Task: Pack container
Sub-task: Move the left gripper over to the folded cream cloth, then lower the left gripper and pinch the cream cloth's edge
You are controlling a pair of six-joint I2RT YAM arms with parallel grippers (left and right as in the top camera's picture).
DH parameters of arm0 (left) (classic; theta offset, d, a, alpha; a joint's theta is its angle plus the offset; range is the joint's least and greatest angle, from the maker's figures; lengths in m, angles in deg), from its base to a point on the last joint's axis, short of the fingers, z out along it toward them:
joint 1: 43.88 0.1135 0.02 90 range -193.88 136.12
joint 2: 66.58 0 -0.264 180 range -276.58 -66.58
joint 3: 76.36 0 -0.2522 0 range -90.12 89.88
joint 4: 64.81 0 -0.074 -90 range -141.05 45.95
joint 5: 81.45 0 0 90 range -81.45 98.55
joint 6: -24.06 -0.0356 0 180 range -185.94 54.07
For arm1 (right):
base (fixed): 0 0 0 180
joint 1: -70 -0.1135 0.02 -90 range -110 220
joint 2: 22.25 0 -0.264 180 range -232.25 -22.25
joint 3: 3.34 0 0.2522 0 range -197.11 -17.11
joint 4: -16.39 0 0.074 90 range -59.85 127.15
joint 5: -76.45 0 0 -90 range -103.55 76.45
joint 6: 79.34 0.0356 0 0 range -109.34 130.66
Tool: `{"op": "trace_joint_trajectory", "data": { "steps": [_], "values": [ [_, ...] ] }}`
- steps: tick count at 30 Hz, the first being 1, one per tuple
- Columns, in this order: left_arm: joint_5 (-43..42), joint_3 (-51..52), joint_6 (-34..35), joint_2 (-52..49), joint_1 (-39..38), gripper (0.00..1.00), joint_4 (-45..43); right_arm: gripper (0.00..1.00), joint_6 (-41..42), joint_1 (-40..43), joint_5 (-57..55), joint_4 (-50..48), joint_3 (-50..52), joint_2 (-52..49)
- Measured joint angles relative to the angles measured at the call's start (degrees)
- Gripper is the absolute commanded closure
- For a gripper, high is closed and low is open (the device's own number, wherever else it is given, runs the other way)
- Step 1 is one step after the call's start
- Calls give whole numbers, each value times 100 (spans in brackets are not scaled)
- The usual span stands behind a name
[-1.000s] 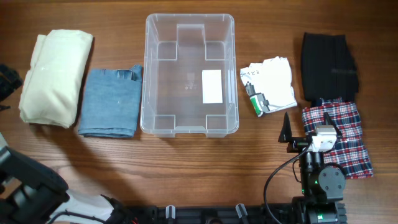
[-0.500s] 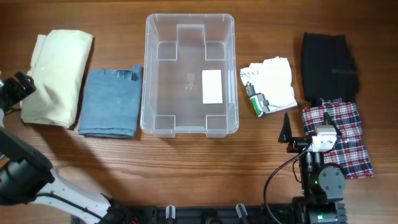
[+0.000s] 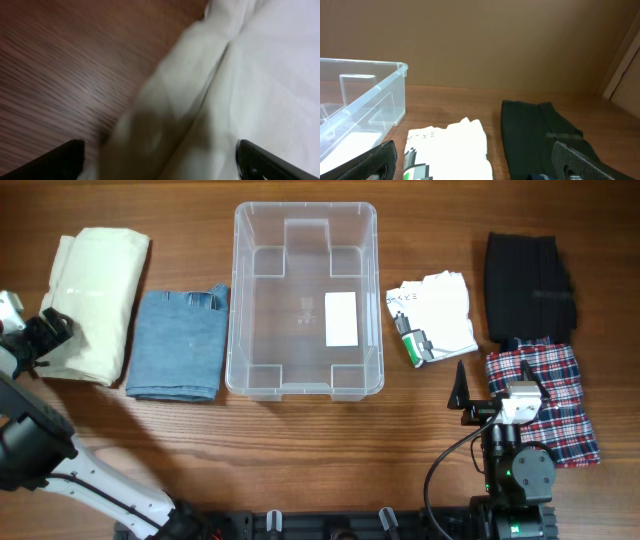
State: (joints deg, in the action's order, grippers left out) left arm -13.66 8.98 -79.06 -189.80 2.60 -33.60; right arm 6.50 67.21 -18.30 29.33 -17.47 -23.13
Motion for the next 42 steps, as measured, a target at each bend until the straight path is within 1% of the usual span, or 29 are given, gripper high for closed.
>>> {"op": "trace_joint_trajectory", "data": {
  "steps": [4, 8, 13, 16, 18, 21, 29, 34, 42],
  "values": [
    [-400, -109, -9, 2, 26, 1, 501, 0, 0, 0, 2, 0, 0, 0],
    [-654, -173, 83, 55, 42, 11, 1054, 0, 0, 0, 0, 0, 0, 0],
    [-883, -197, 151, 98, 48, 16, 1679, 0, 0, 0, 0, 2, 0, 0],
    [-1001, -197, 243, 116, 55, 14, 1867, 0, 0, 0, 0, 0, 0, 0],
    [-1036, -188, 367, 140, 52, 7, 1921, 0, 0, 0, 0, 0, 0, 0],
    [-1051, -129, 516, 238, 52, 1, 1812, 0, 0, 0, 0, 0, 0, 0],
    [-925, -59, 612, 907, 52, 0, 1051, 0, 0, 0, 0, 0, 0, 0],
    [-846, -59, 315, 990, 50, 0, 896, 0, 0, 0, 0, 0, 0, 0],
    [-581, -59, -92, 946, 50, 0, 343, 0, 0, 0, 0, 0, 0, 0]
  ]
}}
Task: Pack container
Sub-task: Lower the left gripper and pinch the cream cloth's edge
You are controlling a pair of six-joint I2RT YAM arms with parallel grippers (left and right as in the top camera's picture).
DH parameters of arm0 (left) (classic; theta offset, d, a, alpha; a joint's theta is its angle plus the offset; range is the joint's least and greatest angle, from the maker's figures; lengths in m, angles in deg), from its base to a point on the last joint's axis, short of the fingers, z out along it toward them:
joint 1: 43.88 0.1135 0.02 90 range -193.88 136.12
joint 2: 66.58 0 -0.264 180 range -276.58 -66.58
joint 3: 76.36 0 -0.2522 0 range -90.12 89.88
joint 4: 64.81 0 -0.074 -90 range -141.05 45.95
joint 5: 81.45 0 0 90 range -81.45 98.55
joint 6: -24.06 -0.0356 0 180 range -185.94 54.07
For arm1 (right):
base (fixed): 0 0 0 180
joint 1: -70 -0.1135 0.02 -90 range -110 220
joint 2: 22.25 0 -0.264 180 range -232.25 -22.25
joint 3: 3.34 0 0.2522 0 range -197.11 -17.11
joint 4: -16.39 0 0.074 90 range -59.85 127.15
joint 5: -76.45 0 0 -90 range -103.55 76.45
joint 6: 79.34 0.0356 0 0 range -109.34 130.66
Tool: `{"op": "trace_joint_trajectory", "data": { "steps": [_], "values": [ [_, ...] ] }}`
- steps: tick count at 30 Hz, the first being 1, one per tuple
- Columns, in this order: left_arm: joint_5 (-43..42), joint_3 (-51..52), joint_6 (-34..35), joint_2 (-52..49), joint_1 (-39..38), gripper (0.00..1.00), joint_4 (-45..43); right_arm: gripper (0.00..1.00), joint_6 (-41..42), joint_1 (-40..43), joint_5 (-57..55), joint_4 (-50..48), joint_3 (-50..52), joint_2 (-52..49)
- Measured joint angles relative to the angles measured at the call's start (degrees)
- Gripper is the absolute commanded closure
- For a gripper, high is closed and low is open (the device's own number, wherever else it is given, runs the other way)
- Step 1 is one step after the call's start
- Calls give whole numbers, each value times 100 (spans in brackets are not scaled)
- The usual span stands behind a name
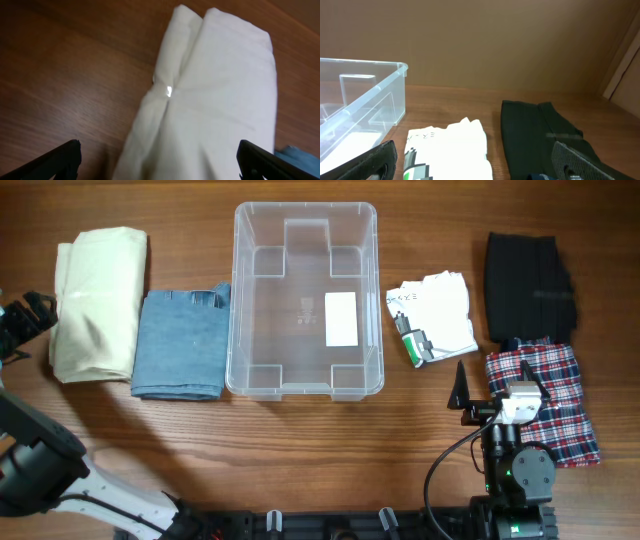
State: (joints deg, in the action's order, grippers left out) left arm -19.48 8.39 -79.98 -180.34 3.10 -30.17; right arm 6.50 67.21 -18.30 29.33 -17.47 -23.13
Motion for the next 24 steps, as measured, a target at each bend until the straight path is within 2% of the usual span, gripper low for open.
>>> {"op": "trace_joint_trajectory", "data": {
  "steps": [7, 17, 19, 22, 23, 24],
  "values": [
    [55, 0, -203, -549, -46, 0, -411, 0, 0, 0, 0, 0, 0, 0],
    [74, -11, -715, -1080, -531, 2, -398, 0, 0, 0, 0, 2, 0, 0],
    [79, -17, -780, -1080, -612, 11, -326, 0, 0, 0, 2, 2, 0, 0],
    [101, -46, -822, -1078, -638, 31, -197, 0, 0, 0, 0, 0, 0, 0],
    [103, -52, -859, -1080, -638, 48, -157, 0, 0, 0, 0, 0, 0, 0],
    [111, -55, -870, -1080, -636, 54, -133, 0, 0, 0, 0, 0, 0, 0]
  ]
}}
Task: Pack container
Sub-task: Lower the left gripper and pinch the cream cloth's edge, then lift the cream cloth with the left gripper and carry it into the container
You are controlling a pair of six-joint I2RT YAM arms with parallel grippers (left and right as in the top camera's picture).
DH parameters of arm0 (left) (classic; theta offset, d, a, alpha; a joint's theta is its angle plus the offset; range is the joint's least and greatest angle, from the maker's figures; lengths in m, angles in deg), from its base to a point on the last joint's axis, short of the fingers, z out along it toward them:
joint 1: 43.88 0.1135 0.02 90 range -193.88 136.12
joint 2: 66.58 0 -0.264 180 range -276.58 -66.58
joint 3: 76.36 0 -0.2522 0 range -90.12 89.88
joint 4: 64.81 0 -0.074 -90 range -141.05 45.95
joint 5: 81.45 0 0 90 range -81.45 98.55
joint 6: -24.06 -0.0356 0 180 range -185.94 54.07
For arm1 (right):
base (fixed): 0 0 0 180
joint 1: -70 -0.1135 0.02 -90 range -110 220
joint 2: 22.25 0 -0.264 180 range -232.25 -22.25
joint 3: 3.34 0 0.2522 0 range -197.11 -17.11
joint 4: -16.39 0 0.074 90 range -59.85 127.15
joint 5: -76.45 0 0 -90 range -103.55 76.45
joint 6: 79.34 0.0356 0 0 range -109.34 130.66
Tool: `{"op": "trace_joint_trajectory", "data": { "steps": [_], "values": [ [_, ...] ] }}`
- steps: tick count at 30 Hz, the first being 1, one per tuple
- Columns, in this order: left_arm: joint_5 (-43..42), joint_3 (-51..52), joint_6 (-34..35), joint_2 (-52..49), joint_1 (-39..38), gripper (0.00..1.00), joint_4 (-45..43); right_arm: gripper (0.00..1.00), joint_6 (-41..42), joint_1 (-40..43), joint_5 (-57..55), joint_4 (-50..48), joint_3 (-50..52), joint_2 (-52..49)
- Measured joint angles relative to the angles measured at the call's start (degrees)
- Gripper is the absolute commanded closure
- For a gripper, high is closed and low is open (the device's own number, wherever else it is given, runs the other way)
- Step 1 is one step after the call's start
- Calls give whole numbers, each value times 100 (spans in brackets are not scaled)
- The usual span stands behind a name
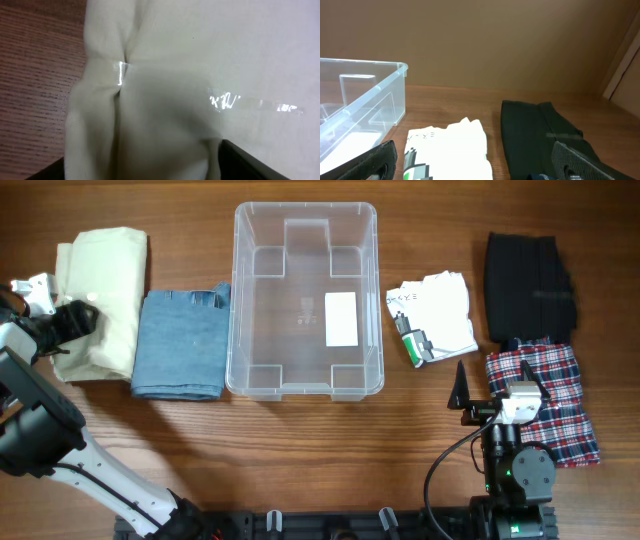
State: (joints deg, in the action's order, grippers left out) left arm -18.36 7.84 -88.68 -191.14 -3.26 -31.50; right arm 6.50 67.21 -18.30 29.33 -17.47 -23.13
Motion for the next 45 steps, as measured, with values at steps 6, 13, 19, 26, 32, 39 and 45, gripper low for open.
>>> {"op": "trace_joint_trajectory", "data": {
  "steps": [6, 13, 19, 26, 32, 39, 45],
  "values": [
    [-63, -33, -33, 35, 59, 96, 114, 0, 0, 0, 0, 0, 0, 0],
    [-144, -33, -50, 63, 116, 96, 96, 0, 0, 0, 0, 0, 0, 0],
    [-96, 57, 247, 225, 146, 96, -79, 0, 0, 0, 0, 0, 0, 0],
    [-79, 120, 1121, 957, 175, 96, -595, 0, 0, 0, 0, 0, 0, 0],
    [-85, 120, 1563, 1718, 61, 96, -638, 0, 0, 0, 0, 0, 0, 0],
    [-380, 122, 2168, 2551, -522, 96, -748, 0, 0, 0, 0, 0, 0, 0],
    [-1139, -24, 2959, 3237, -1360, 96, -758, 0, 0, 0, 0, 2, 0, 0]
  ]
}}
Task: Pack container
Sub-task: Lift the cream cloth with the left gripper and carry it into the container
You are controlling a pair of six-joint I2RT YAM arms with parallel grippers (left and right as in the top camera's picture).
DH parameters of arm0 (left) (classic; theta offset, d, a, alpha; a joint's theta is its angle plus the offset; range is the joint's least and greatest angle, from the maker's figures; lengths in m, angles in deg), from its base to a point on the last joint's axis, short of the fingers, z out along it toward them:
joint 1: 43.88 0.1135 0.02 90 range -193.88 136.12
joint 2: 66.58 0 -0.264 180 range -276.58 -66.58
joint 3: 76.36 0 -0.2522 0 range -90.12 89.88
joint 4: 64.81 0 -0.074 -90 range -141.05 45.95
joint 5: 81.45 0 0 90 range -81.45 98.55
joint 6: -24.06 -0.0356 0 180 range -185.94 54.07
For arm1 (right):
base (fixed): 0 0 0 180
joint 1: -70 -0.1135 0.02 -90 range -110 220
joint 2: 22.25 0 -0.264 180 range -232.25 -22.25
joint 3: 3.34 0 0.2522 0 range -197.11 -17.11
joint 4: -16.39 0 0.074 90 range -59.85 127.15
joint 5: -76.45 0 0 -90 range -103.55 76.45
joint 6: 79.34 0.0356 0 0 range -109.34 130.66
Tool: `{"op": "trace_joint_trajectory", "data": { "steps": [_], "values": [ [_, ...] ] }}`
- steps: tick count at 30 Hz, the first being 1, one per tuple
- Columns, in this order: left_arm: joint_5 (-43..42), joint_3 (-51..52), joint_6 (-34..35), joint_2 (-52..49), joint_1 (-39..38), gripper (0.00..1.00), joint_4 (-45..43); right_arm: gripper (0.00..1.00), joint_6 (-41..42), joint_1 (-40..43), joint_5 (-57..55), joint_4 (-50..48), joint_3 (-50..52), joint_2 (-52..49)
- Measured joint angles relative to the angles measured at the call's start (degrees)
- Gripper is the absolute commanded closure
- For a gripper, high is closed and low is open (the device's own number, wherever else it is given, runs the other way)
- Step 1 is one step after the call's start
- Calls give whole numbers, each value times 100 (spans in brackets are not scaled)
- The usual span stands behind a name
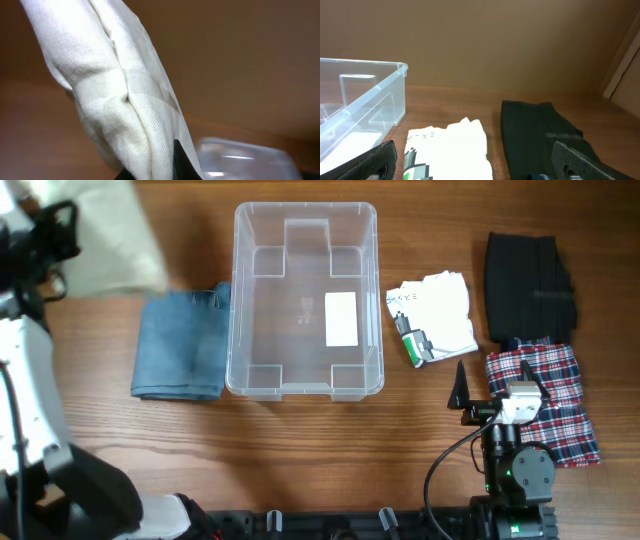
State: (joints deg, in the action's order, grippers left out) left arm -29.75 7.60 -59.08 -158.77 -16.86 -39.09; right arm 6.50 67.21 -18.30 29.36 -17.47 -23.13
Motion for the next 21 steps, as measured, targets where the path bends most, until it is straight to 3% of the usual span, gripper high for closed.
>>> {"op": "trace_joint_trajectory", "data": {
  "steps": [5, 11, 16, 21],
  "values": [
    [-629, -168, 817, 428, -984, 96, -7, 0, 0, 0, 0, -2, 0, 0],
    [-973, -216, 1263, 581, -2391, 96, 55, 0, 2, 0, 0, -2, 0, 0],
    [-745, -225, 1368, 470, -3362, 96, 382, 0, 0, 0, 0, -2, 0, 0],
    [-199, -225, 1412, 221, -3792, 96, 986, 0, 0, 0, 0, 0, 0, 0]
  ]
}}
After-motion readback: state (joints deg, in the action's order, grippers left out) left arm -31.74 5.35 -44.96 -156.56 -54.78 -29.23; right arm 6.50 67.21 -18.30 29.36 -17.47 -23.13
